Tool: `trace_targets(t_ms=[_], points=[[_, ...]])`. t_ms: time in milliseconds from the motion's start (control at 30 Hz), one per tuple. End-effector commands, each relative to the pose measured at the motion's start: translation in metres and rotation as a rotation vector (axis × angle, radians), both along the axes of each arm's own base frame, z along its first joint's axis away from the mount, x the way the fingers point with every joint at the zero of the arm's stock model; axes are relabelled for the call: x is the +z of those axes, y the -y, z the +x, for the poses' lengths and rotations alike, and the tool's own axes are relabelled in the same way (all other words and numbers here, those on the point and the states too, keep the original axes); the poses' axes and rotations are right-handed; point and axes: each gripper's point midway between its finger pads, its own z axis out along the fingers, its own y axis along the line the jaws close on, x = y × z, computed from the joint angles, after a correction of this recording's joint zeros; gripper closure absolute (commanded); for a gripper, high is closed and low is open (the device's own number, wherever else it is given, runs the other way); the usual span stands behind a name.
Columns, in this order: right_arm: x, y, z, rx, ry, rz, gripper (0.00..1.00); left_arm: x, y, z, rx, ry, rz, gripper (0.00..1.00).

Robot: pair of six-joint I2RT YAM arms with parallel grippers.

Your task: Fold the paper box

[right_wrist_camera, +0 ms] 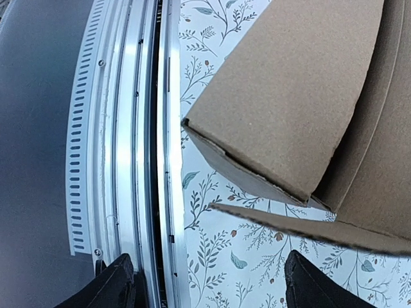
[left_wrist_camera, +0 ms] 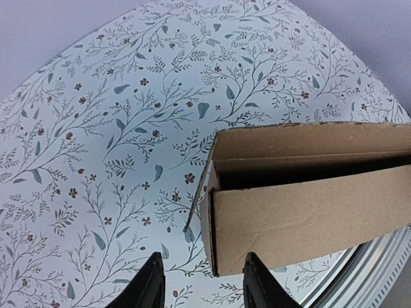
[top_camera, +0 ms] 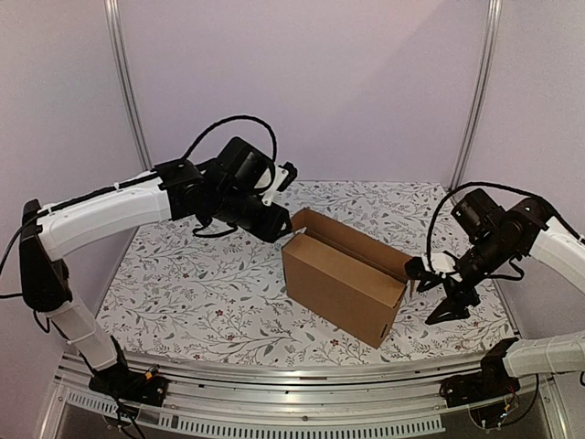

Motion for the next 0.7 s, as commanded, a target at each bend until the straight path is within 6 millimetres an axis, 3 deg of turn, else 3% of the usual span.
trace_targets(t_ms=[0,167,367,500,667], points=[[0.008,0.008,-0.006,0.007,0.010,-0.018,0.20,0.014,-0.003,-0.015,-0.026,0.020,0.005,0.58],[0.015,0.004,-0.008,-0.031,-0.020,0.015,0.20,0.008,0.006,-0.034,0.002,0.088,0.021,0.62],[0.034,0.003,-0.005,-0.006,0.013,0.038,0.29,0.012,0.070,-0.064,-0.162,0.090,-0.115,0.81],[0.048,0.006,0.001,0.027,0.069,0.018,0.39,0.002,0.103,-0.067,-0.226,0.078,-0.111,0.83],[0.052,0.005,0.025,-0.002,0.162,-0.013,0.44,-0.016,0.126,-0.067,-0.272,0.058,-0.110,0.83]])
